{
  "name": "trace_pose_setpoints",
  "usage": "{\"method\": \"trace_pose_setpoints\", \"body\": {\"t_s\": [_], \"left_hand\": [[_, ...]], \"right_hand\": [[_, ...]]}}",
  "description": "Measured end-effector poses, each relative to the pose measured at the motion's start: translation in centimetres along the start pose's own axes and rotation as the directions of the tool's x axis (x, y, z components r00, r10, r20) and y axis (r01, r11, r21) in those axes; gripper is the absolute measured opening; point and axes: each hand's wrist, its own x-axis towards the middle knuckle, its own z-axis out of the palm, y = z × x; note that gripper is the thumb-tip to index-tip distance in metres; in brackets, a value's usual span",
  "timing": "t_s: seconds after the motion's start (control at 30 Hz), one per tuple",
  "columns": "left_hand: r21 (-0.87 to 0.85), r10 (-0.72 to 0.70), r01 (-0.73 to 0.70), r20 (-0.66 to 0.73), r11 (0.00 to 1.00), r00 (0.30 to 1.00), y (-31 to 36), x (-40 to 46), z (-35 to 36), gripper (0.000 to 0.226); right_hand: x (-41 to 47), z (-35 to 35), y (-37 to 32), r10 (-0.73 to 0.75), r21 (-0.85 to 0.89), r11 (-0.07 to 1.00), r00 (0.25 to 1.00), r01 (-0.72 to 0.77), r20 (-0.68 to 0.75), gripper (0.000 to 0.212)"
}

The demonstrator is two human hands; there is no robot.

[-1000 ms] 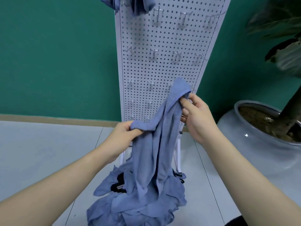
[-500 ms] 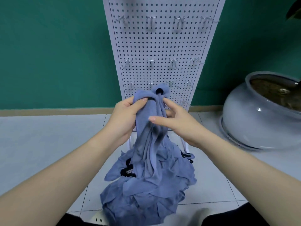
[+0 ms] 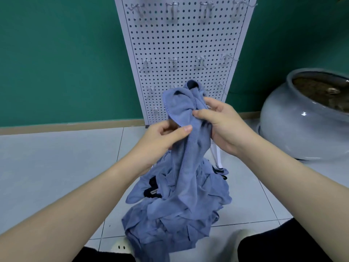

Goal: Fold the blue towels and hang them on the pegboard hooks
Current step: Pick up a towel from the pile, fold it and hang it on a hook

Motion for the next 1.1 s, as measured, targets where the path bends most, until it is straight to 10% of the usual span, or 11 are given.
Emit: {"method": "trace_pose_setpoints", "body": {"t_s": [0.37, 0.6, 0.73, 1.1], "left_hand": [[-0.044, 0.063, -0.071, -0.154, 0.997, 0.986, 1.1, 0.4, -1.2, 0.020], [0.005, 0.083, -0.083, -0.117, 0.996, 0.990, 0.6, 0.3, -1.5, 0.017], [-0.039, 0.082, -0.085, -0.087, 0.996, 0.993, 0.9, 0.1, -1.6, 0.019], [0.048, 0.060, -0.058, -0.028, 0.997, 0.998, 1.0, 0.1, -2.7, 0.020]], "right_hand": [[0.2, -0.5, 0.5, -0.039, -0.114, 0.993, 0.959, 0.007, -0.280, 0.037], [-0.5, 0.8, 1.6, 0.268, -0.229, 0.936, 0.963, -0.268, -0.031, 0.031], [-0.6, 1.1, 1.9, 0.306, -0.335, 0.896, 0.952, -0.291, -0.010, 0.064], [-0.3, 0.2, 0.9, 0.297, -0.256, 0.926, 0.954, -0.278, 0.035, 0.013]]}}
